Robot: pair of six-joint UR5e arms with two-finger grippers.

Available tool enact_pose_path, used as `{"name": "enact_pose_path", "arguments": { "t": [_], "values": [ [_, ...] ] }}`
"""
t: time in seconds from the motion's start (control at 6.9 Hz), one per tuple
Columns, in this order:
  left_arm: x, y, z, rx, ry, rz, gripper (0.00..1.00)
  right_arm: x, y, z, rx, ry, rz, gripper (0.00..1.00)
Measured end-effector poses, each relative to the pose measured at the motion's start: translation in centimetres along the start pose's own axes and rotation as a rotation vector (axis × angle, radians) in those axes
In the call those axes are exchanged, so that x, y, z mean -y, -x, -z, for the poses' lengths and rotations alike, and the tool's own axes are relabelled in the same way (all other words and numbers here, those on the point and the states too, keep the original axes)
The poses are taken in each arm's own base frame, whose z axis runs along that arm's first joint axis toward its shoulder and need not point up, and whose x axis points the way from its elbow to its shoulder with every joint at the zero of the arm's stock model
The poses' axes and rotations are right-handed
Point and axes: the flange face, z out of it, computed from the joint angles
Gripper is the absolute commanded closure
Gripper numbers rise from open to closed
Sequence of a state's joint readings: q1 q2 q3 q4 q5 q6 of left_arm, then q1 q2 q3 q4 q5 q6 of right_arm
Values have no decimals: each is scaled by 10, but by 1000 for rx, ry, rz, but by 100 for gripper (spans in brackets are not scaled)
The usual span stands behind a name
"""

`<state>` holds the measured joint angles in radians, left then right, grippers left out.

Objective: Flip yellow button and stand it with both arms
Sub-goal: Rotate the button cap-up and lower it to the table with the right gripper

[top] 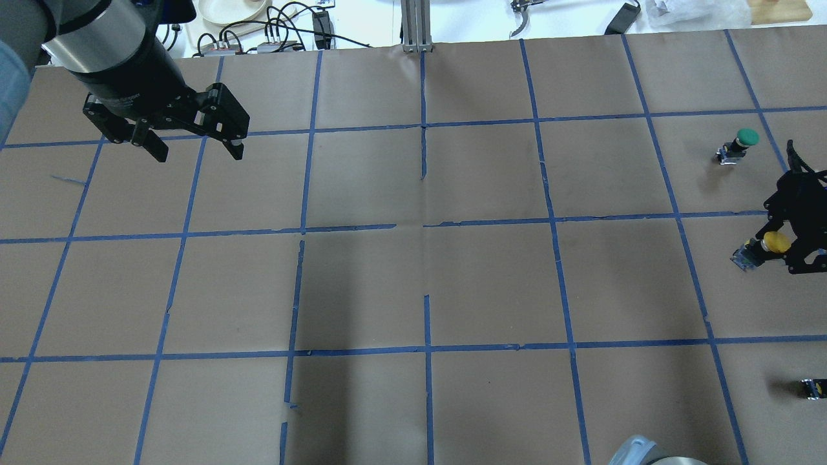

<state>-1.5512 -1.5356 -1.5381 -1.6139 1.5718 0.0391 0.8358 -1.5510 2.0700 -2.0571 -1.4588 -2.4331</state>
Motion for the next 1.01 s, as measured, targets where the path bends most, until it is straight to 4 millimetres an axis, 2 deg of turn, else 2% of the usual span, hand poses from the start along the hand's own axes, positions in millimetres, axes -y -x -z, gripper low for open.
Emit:
{"name": "enact_pose_path", "arguments": {
  "t": [0.43, 0.72, 0.87, 1.01],
  "values": [
    [1, 2, 5, 0, 6, 3, 0, -38, -1, -23, 10, 85, 461, 92],
    [2, 2, 3, -2, 24, 10, 0, -56, 5, -46, 41, 49, 621, 90],
    [2, 2, 2, -3, 32, 12, 0, -61, 8, -53, 48, 35, 648, 85],
    [3, 2, 1, -4, 38, 14, 0, -63, 9, -57, 52, 26, 658, 33]
  ]
}}
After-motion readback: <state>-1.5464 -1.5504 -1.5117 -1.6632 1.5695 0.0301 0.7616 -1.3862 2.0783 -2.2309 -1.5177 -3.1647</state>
